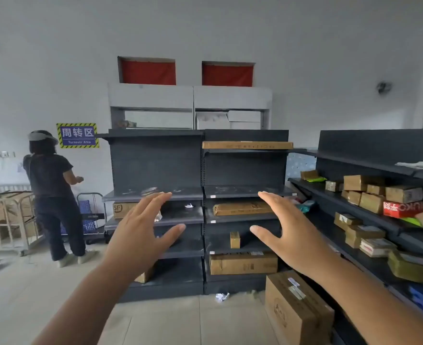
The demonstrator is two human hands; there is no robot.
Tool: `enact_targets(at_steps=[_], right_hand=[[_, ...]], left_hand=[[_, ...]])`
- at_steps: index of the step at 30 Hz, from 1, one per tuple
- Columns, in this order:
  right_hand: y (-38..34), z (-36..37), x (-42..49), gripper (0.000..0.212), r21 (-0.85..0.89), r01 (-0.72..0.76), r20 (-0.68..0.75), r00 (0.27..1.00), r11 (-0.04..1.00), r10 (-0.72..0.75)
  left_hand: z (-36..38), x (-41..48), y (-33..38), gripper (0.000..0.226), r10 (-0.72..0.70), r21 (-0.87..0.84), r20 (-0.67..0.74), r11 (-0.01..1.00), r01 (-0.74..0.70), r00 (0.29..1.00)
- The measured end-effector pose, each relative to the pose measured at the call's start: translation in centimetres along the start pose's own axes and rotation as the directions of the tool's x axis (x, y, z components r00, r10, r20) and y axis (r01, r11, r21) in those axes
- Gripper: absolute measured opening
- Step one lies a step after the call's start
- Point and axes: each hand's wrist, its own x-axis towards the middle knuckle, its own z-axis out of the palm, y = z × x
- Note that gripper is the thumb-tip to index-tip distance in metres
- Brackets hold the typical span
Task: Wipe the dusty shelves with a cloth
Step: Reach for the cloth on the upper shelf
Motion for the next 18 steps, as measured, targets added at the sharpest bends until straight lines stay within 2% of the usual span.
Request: enact_targets(at_steps=[3,6,12,18], right_hand=[[0.9,2.0,0.0,0.069,-0.007,-0.020,0.009,1.000,1.000,0.020],[2.9,4.5,-0.4,0.070,-0.026,-0.061,0.088,0.994,0.998,0.063],[10.4,7.8,1.8,0.069,-0.032,-0.142,0.128,0.981,0.989,0.145],[20.3,11.0,7.3,0.069,0.019,-0.215,0.053,0.976,0.977,0.213]], left_hand=[[1.9,0.2,-1.5,0.072,-0.017,-0.029,0.037,0.999,0.018,0.999],[5.0,0.7,-2.6,0.071,-0.018,-0.061,0.084,0.998,0.023,0.996],[12.9,5.5,-2.5,0.071,-0.010,-0.116,0.147,0.993,0.027,0.989],[22.3,13.8,-1.6,0.074,0.035,-0.103,0.249,0.995,-0.009,0.968]])
